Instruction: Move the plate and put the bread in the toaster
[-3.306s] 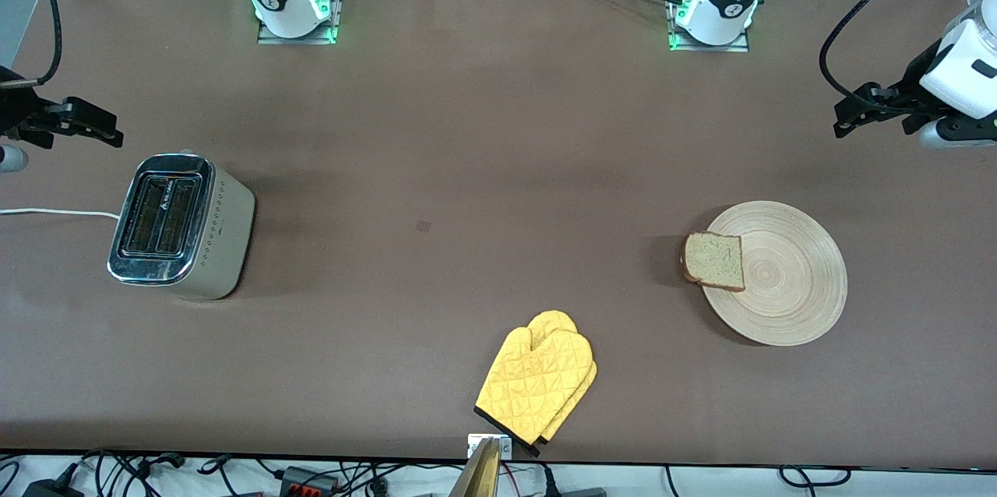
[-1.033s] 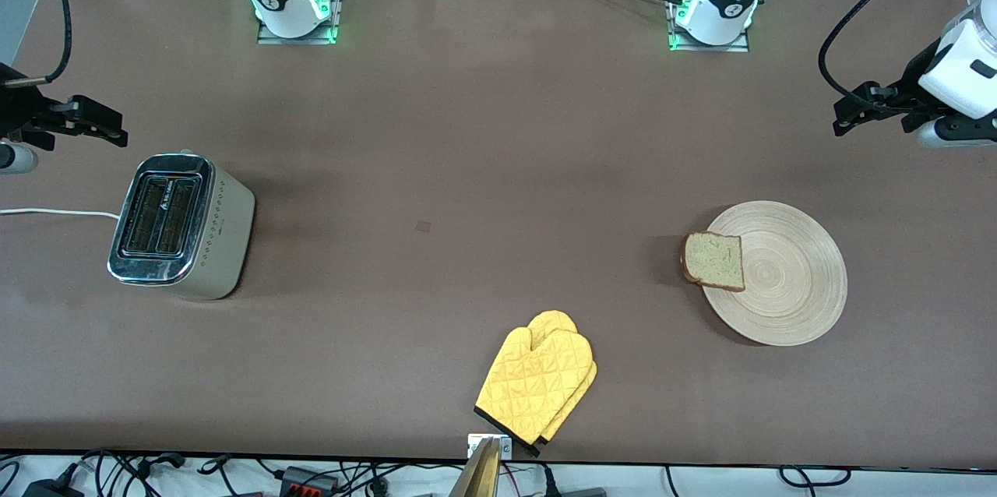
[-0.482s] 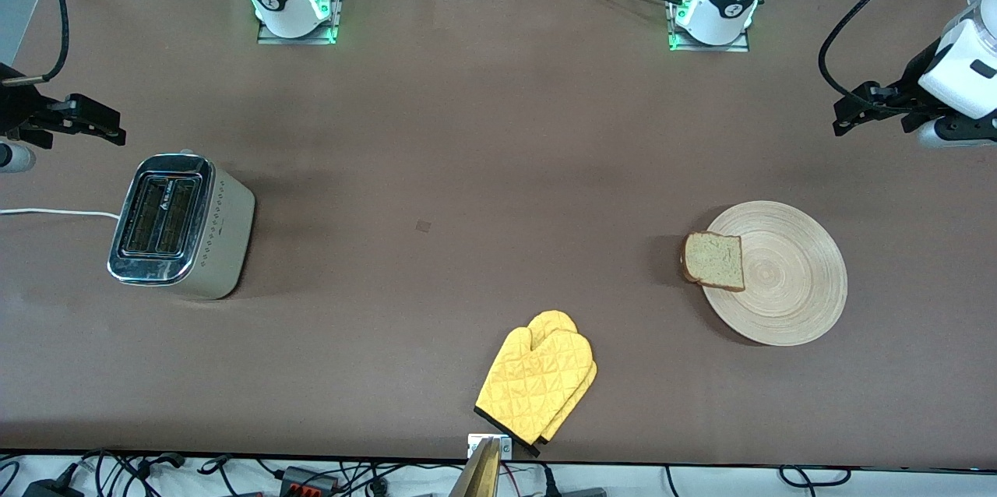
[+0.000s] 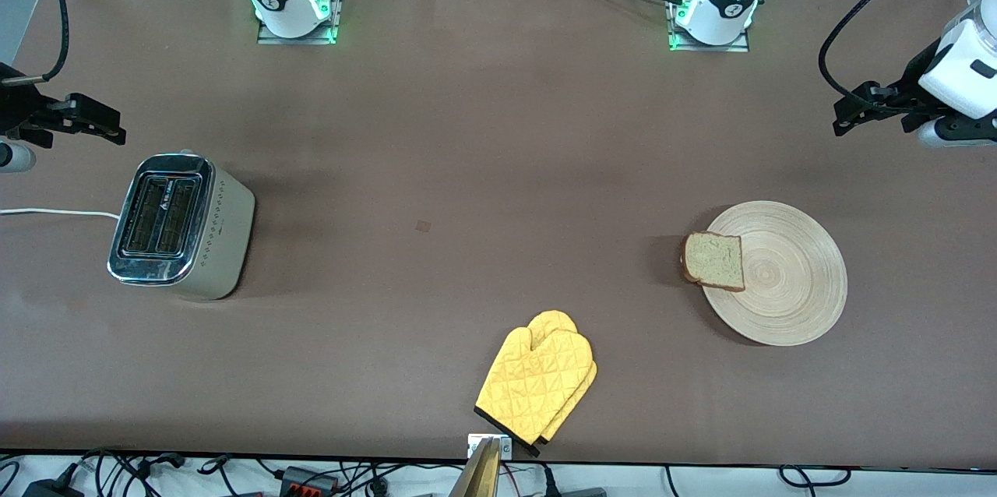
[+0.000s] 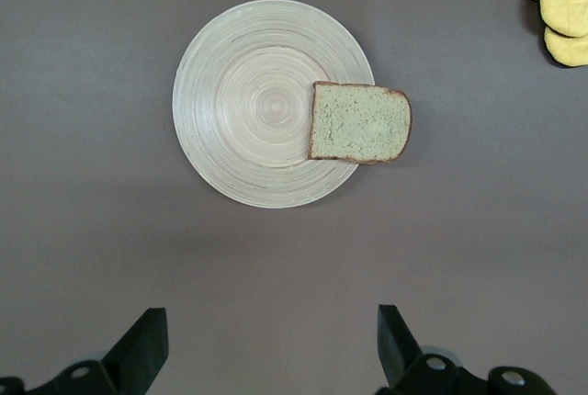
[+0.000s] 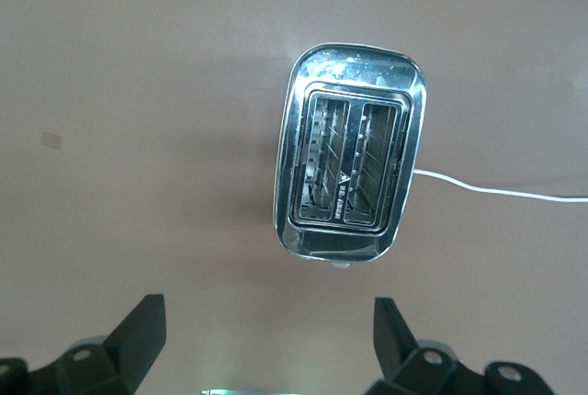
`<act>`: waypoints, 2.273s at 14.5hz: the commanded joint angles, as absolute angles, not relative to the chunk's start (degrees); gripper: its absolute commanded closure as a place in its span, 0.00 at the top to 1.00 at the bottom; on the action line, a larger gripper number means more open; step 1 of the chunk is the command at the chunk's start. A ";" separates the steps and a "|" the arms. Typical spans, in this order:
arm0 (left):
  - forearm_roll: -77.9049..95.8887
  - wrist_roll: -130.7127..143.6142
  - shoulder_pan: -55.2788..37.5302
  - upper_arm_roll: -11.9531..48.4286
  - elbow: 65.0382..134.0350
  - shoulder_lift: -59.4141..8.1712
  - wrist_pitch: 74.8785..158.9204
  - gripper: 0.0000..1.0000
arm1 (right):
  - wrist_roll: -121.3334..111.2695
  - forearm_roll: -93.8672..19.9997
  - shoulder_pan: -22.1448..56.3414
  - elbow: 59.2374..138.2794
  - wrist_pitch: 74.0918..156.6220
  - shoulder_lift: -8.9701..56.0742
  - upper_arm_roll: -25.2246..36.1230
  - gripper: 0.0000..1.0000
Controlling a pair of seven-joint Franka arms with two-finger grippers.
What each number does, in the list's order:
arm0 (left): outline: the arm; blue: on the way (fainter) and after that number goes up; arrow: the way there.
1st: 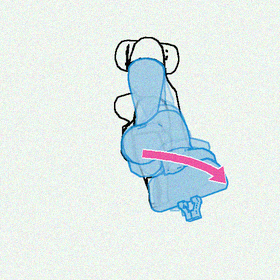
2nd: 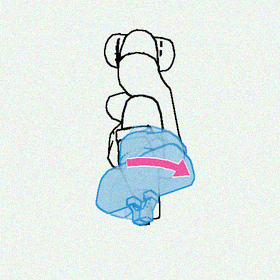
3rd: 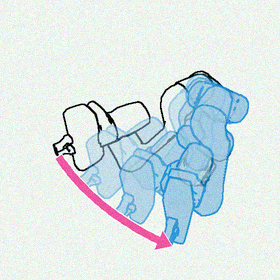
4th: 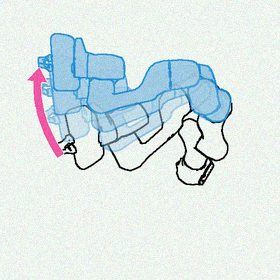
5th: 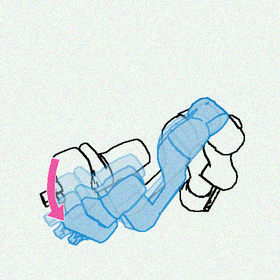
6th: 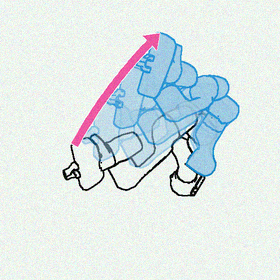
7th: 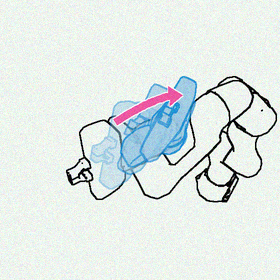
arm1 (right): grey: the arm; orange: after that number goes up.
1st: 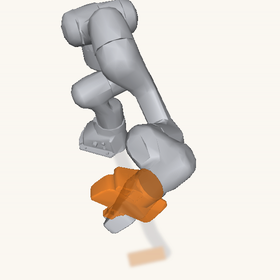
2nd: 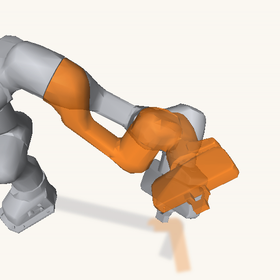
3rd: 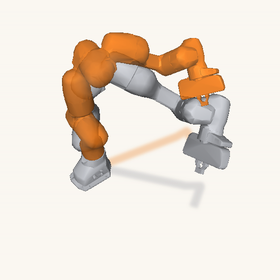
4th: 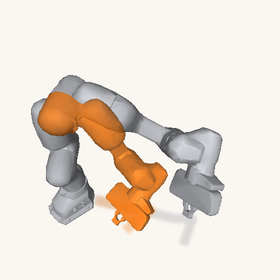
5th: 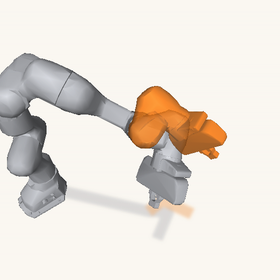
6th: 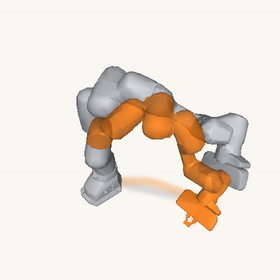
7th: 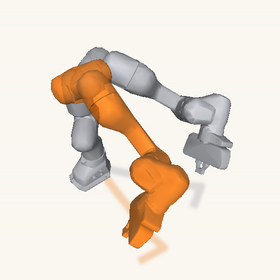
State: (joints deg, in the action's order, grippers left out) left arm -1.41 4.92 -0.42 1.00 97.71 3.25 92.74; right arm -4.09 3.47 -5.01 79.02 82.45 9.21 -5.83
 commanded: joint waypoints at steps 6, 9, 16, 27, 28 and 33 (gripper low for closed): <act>-1.23 4.39 0.00 1.14 97.21 3.78 91.76 1.00 | -3.78 4.31 -4.92 77.96 80.60 9.14 -6.15 1.00; -1.23 4.48 0.00 1.14 97.12 3.78 91.76 1.00 | -3.78 4.31 -5.01 77.96 80.60 9.14 -6.06 1.00; -1.14 4.48 0.00 1.14 97.12 3.69 91.93 1.00 | -3.78 4.31 -5.01 77.96 80.60 9.14 -5.98 1.00; -1.14 4.48 0.00 1.14 97.12 3.69 91.76 1.00 | -3.25 3.60 -5.01 77.96 80.68 9.14 -6.06 1.00; -1.23 4.66 0.00 1.14 97.12 3.69 91.76 1.00 | -3.34 3.60 -5.01 77.96 80.68 9.14 -6.06 1.00; -1.23 5.10 -0.09 1.67 97.12 2.81 89.75 1.00 | -3.43 3.69 -5.01 77.96 80.68 9.14 -6.07 1.00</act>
